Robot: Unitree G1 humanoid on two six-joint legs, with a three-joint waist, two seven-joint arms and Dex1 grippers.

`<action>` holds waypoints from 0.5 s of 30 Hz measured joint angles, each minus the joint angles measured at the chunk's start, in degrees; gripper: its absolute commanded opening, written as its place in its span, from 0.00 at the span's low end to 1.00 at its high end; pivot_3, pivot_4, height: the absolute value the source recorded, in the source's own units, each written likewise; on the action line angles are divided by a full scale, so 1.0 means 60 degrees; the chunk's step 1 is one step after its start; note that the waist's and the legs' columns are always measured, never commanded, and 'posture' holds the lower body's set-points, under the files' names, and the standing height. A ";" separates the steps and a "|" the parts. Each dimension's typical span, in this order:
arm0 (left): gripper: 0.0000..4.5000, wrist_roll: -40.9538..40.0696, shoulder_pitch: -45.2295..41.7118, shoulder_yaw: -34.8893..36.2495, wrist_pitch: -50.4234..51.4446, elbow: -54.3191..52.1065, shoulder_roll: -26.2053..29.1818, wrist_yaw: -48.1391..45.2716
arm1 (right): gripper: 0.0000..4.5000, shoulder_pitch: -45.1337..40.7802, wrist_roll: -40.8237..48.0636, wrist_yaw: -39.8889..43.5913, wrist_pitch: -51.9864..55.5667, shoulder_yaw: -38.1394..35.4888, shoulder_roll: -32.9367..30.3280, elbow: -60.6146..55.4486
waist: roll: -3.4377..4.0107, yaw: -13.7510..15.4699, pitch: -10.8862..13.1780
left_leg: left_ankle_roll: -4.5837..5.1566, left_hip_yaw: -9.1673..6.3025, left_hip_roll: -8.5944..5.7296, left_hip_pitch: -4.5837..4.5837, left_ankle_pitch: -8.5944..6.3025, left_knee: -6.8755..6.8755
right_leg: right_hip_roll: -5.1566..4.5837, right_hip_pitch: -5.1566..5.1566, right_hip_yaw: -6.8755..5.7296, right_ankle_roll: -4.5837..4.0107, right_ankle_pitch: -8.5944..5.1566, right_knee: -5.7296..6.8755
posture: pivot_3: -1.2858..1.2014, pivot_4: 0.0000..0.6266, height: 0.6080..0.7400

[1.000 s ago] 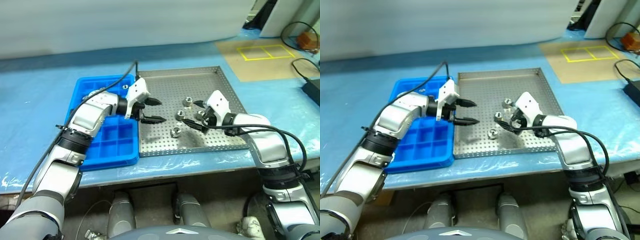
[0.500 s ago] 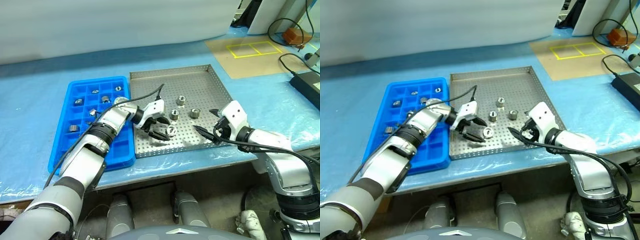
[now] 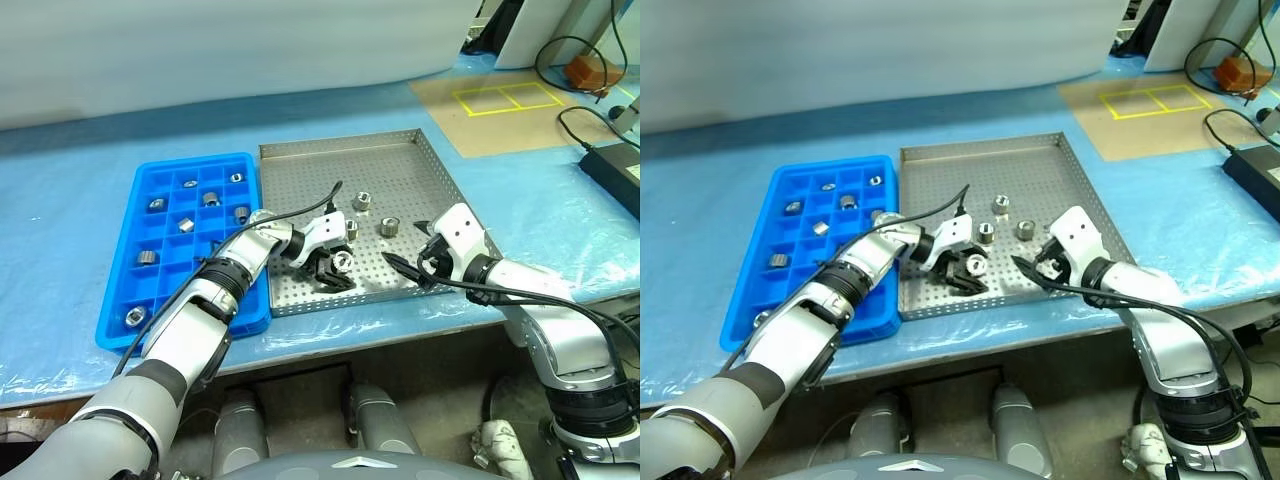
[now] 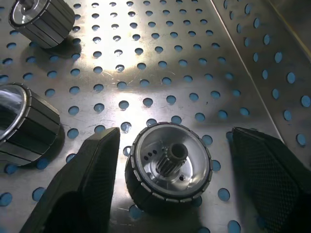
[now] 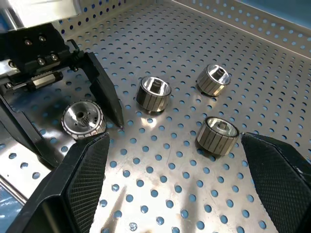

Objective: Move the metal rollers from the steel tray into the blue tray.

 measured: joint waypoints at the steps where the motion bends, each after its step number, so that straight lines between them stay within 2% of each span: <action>1: 0.86 0.0020 0.0029 0.0005 -0.0025 -0.0007 -0.0015 0.0052 | 1.00 -0.0075 0.0000 0.0001 -0.0031 0.0012 0.0004 0.0049 | 0.0000 0.0002 0.0000 | 0.0000 0.0000 -0.0001 0.0011 -0.0001 0.0001 | -0.0001 0.0010 0.0000 0.0003 -0.0002 -0.0001 | 0.30 0.24 1.00; 3: 0.86 0.0020 0.0063 0.0039 0.0001 -0.0008 -0.0053 0.0134 | 1.00 -0.0165 0.0002 0.0007 -0.0083 0.0015 0.0005 0.0108 | 0.0000 0.0007 0.0000 | 0.0000 0.0000 -0.0002 0.0028 -0.0001 0.0001 | -0.0003 0.0028 0.0001 0.0050 -0.0030 -0.0002 | 0.31 0.24 1.00; 7: 0.67 -0.0003 0.0156 0.0205 -0.0025 0.0000 -0.0080 0.0313 | 1.00 -0.0212 0.0000 0.0055 -0.0119 0.0115 0.0004 0.0264 | 0.0000 0.0004 0.0000 | 0.0000 0.0000 -0.0002 0.0034 -0.0001 0.0001 | -0.0002 0.0032 0.0001 0.0064 -0.0038 -0.0002 | 0.31 0.24 1.00; 9: 0.67 0.0031 0.0123 0.0270 0.0048 0.0085 -0.0127 0.0582 | 1.00 -0.0275 -0.0001 0.0076 -0.0152 0.0194 0.0004 0.0314 | 0.0000 0.0002 0.0000 | 0.0000 0.0000 -0.0001 0.0035 -0.0001 -0.0002 | -0.0002 0.0032 0.0000 0.0064 -0.0038 -0.0002 | 0.32 0.24 1.00; 12: 0.55 0.0048 0.0083 0.0356 0.0145 0.0059 -0.0128 0.0589 | 1.00 -0.0451 0.0000 0.0092 -0.0202 0.0278 0.0005 0.0351 | 0.0000 0.0000 0.0000 | 0.0000 0.0000 -0.0001 0.0036 -0.0001 -0.0006 | -0.0002 0.0031 0.0000 0.0064 -0.0038 -0.0004 | 0.32 0.24 1.00; 14: 0.41 0.0003 0.0201 0.0411 0.0129 -0.0061 -0.0013 0.0489 | 1.00 -0.0461 0.0001 0.0123 -0.0261 0.0285 0.0006 0.0383 | 0.0000 0.0003 0.0000 | -0.0001 0.0000 0.0000 0.0035 -0.0001 -0.0018 | -0.0001 0.0029 -0.0002 0.0062 -0.0037 -0.0008 | 0.32 0.24 1.00; 15: 0.41 -0.0003 0.0248 0.0432 0.0130 -0.0116 0.0010 0.0525 | 1.00 -0.0462 0.0002 0.0138 -0.0269 0.0295 0.0006 0.0416 | 0.0000 0.0009 0.0000 | -0.0001 0.0000 0.0000 0.0035 -0.0001 -0.0023 | -0.0001 0.0029 -0.0003 0.0052 -0.0032 -0.0011 | 0.32 0.24 1.00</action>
